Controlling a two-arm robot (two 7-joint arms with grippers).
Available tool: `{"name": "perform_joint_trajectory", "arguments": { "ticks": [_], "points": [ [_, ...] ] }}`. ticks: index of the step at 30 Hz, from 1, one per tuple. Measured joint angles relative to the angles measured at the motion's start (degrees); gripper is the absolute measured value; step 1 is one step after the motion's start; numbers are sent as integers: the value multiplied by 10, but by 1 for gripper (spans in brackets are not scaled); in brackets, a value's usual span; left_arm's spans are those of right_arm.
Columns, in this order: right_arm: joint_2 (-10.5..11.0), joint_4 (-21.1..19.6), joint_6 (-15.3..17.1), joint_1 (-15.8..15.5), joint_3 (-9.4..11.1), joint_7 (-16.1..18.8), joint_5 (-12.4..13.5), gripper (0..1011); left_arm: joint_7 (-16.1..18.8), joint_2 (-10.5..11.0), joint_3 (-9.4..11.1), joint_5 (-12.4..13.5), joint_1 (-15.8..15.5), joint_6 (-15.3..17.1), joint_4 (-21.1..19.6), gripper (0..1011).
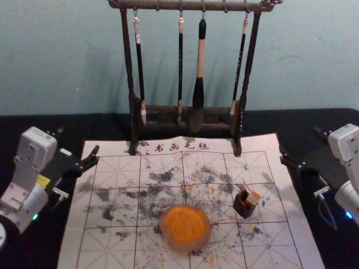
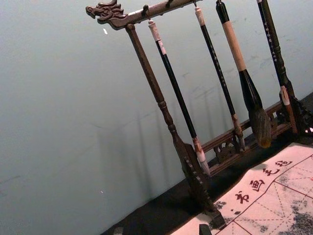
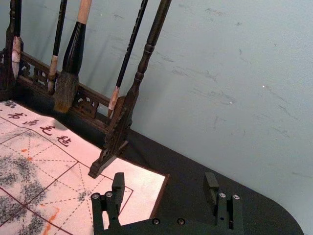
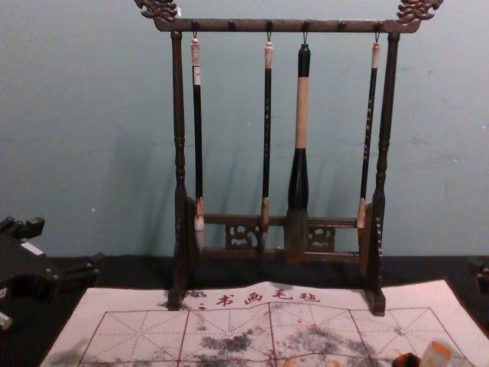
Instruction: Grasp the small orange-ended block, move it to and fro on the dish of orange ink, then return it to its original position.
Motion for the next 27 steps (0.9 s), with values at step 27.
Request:
{"name": "perform_joint_trajectory", "arguments": {
  "ticks": [27],
  "points": [
    [0, 0, 0, 0, 0, 0, 0, 1000, 0, 0, 0, 0, 0, 0, 0, 1001]
  ]
}}
